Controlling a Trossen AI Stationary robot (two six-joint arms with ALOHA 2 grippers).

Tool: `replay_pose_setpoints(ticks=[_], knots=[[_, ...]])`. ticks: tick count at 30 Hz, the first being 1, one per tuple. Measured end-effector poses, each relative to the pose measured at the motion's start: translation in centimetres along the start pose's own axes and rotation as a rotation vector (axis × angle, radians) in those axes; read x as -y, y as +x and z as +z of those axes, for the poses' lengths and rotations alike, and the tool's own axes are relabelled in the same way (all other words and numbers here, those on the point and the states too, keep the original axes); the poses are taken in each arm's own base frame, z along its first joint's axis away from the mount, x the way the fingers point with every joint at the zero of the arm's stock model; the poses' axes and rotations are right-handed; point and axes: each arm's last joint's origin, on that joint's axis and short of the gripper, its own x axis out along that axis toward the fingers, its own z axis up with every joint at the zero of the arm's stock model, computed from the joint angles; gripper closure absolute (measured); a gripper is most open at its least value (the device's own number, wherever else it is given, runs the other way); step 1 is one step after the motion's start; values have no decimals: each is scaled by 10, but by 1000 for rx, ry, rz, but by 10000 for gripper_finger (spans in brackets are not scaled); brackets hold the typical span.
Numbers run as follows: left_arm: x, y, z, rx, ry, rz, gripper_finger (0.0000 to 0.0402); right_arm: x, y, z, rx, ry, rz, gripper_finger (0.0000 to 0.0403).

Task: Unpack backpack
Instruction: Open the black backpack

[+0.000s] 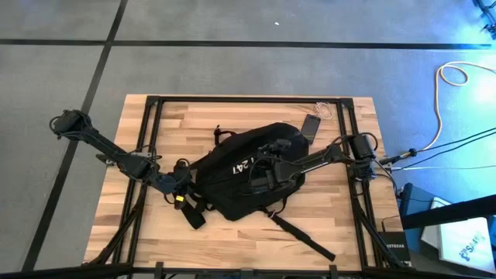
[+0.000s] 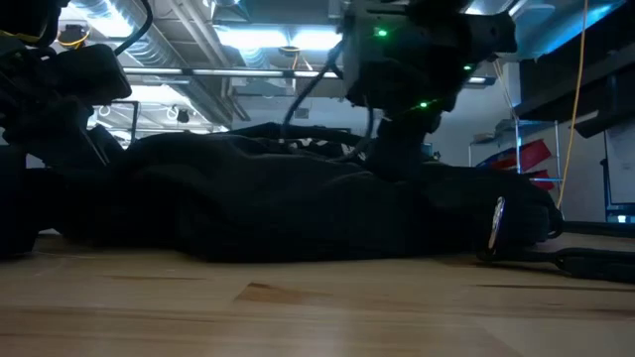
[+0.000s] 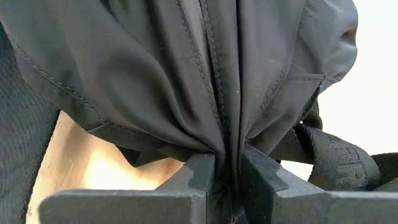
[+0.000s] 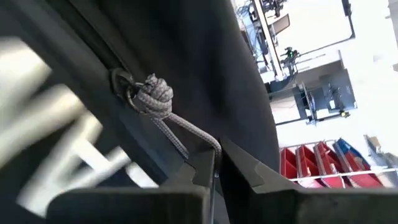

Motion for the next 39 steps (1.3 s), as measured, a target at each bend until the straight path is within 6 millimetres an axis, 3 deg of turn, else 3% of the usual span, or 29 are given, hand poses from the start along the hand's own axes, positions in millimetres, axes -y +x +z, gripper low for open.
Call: replay_pose_setpoints(ticks=[9, 19, 39], knots=[[0, 0, 0, -1, 7, -1, 363, 32, 0, -33, 35, 241, 111, 403], [0, 0, 0, 2, 5, 0, 363, 50, 22, -72, 119, 472, 287, 403], [1, 0, -1, -20, -22, -29, 360, 72, 24, -127, 133, 762, 253, 403]])
